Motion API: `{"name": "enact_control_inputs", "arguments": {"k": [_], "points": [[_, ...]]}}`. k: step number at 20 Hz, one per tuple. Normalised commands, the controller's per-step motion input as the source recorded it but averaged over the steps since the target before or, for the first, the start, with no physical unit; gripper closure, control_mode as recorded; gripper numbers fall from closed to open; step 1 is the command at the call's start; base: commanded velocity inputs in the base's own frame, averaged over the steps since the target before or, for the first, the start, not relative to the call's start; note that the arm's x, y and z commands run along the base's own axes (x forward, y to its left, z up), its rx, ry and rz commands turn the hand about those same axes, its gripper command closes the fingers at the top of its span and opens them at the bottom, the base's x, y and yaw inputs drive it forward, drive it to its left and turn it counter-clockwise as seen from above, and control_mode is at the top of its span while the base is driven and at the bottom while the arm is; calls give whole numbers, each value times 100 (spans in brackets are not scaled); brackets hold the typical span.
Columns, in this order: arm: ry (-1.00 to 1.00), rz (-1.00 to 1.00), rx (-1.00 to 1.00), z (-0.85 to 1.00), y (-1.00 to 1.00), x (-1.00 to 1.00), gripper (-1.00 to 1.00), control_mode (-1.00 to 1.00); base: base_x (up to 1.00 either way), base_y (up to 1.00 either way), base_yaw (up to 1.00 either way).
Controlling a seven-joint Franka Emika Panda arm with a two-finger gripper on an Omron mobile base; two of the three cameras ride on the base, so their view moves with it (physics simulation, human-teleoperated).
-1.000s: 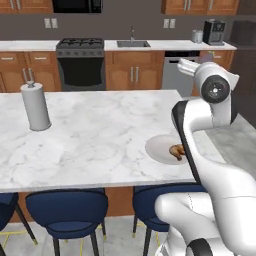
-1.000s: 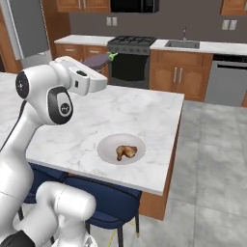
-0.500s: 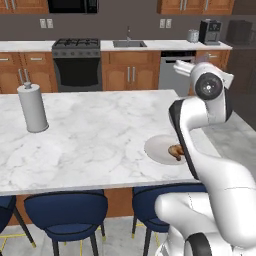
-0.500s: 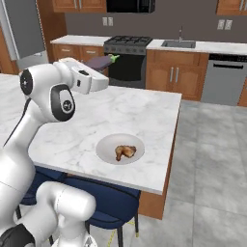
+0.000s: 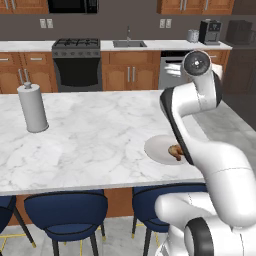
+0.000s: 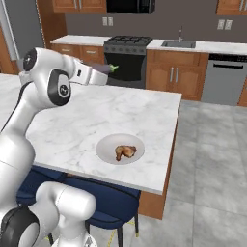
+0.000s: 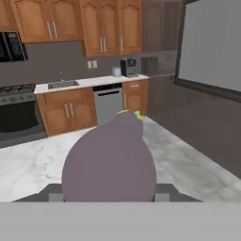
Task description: Take the cheese, chicken drumstick, and eggplant from the fridge and place them on the plate on the dining counter to create an appetizer plate.
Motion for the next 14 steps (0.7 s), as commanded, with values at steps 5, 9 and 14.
{"name": "enact_control_inputs", "arguments": {"k": [5,9,14], "points": [[23,0,11,-39,2,0,100,-100,0,0,0],[2,0,20,-67,0,-1,100,-100,0,0,0],[0,0,23,-71,0,0,100,-100,0,0,0]]}}
